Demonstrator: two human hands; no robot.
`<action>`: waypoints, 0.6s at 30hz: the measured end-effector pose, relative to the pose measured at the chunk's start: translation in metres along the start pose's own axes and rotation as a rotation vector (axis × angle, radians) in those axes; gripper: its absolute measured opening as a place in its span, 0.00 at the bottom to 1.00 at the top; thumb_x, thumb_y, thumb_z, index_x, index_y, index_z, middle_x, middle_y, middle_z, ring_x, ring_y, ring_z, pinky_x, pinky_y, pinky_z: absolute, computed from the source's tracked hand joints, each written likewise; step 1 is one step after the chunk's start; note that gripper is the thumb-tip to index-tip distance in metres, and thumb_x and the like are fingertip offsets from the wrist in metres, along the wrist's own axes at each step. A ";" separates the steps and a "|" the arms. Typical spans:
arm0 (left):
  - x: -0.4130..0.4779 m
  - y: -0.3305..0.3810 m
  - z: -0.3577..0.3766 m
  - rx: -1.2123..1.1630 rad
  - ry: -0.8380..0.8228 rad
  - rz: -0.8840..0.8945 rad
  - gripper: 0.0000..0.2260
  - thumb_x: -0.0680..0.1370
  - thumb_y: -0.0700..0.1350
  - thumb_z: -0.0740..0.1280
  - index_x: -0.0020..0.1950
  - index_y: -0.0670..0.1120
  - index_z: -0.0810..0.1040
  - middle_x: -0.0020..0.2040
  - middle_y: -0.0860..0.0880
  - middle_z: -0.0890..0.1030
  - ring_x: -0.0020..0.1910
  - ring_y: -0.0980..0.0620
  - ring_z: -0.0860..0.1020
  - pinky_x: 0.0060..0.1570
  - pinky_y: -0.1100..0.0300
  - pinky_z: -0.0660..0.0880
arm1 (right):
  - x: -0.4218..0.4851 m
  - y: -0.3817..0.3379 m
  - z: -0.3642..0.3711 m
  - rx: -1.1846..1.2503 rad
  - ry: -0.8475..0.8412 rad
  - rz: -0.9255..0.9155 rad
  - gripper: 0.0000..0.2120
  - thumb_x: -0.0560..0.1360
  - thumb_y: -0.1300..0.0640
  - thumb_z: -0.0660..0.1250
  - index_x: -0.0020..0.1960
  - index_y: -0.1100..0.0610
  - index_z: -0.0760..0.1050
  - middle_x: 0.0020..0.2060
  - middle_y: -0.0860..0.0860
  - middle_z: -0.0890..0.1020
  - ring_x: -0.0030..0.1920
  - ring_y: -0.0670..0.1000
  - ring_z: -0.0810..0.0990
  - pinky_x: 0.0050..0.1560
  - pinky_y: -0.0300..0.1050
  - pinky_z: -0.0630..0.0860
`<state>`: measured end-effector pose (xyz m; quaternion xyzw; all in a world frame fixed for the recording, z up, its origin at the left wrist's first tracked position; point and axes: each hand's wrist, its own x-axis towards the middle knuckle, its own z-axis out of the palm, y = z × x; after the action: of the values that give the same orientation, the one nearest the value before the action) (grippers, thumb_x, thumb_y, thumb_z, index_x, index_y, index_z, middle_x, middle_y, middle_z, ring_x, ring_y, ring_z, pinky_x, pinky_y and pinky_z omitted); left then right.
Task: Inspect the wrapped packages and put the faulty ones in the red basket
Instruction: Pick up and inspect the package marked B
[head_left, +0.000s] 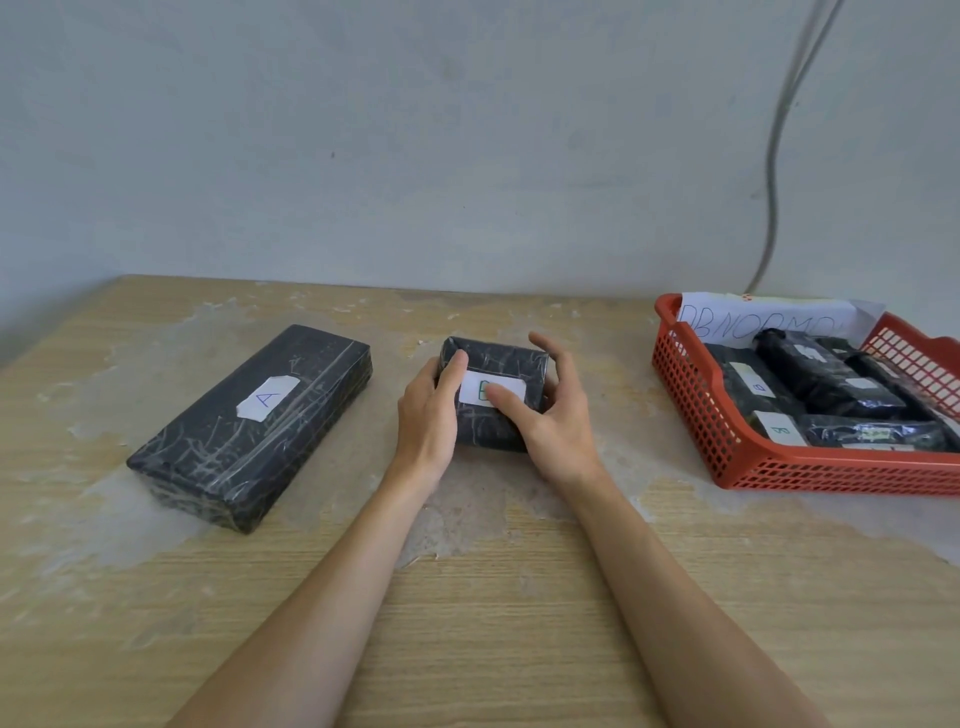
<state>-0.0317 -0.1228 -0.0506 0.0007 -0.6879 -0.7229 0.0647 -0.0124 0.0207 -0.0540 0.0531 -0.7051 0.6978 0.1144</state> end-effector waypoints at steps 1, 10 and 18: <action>0.000 0.001 0.000 -0.015 -0.007 -0.014 0.24 0.78 0.64 0.64 0.57 0.45 0.83 0.53 0.45 0.87 0.55 0.47 0.85 0.59 0.45 0.79 | 0.000 0.001 0.000 0.017 0.002 -0.003 0.31 0.79 0.60 0.76 0.77 0.48 0.67 0.58 0.52 0.86 0.57 0.54 0.88 0.57 0.57 0.86; 0.001 0.000 0.001 -0.044 -0.009 -0.032 0.21 0.79 0.61 0.64 0.57 0.45 0.83 0.54 0.43 0.87 0.55 0.42 0.85 0.60 0.39 0.81 | 0.002 -0.002 -0.001 0.085 0.047 0.007 0.13 0.87 0.54 0.65 0.71 0.48 0.74 0.57 0.55 0.86 0.56 0.55 0.87 0.56 0.58 0.85; 0.002 -0.002 0.001 -0.043 -0.039 -0.066 0.23 0.76 0.61 0.65 0.57 0.43 0.82 0.54 0.42 0.87 0.57 0.41 0.85 0.55 0.47 0.82 | 0.002 -0.002 -0.004 0.101 0.003 0.042 0.32 0.80 0.63 0.75 0.78 0.49 0.64 0.56 0.53 0.88 0.56 0.54 0.88 0.55 0.53 0.86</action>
<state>-0.0342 -0.1224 -0.0529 0.0081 -0.6731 -0.7390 0.0275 -0.0138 0.0244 -0.0518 0.0431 -0.6697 0.7349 0.0981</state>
